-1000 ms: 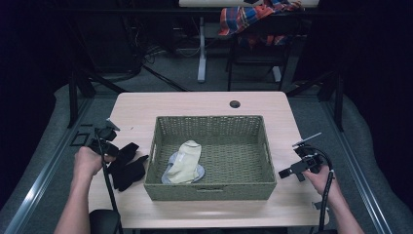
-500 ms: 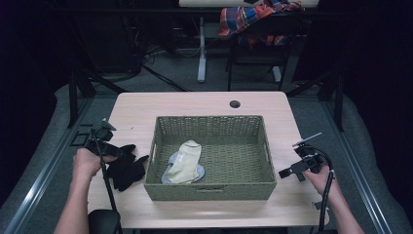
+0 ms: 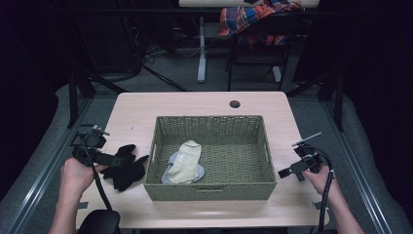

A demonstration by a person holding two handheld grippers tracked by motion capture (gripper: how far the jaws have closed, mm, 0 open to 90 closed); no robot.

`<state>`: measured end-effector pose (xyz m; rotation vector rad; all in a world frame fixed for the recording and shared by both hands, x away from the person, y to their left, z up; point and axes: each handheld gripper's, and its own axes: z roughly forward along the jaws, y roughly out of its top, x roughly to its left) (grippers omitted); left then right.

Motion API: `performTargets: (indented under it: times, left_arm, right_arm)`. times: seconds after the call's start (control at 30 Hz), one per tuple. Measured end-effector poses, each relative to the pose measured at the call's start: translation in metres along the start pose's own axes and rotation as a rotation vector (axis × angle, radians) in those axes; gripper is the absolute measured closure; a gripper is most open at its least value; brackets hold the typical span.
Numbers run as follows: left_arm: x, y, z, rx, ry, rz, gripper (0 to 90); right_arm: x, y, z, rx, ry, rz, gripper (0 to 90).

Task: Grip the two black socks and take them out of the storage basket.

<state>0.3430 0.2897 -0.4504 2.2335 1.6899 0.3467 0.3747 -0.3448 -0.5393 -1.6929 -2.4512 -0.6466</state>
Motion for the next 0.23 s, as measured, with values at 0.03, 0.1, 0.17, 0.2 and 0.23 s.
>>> performTargets:
  times: [0.03, 0.1, 0.17, 0.2, 0.23]
  left_arm:
    - [0.000, -0.008, 0.001, -0.015, -0.009, -0.005, 0.2]
    - [-0.001, -0.014, 0.003, -0.045, -0.013, -0.003, 0.1]
    - [-0.001, -0.017, 0.005, -0.063, -0.020, 0.007, 0.1]
    - [-0.003, -0.019, 0.008, -0.040, -0.024, 0.043, 0.1]
    - [-0.003, -0.019, 0.008, -0.040, -0.024, 0.043, 0.1]
  right_arm:
    - [-0.001, 0.001, 0.000, 0.012, 0.007, -0.013, 0.9]
    - [-0.001, 0.001, 0.000, 0.012, 0.009, -0.013, 0.9]
    - [-0.002, 0.002, -0.001, 0.029, 0.006, -0.025, 0.9]
    - [0.001, 0.001, 0.002, -0.009, 0.013, 0.005, 0.9]
    - [0.001, 0.001, 0.002, -0.009, 0.013, 0.005, 0.9]
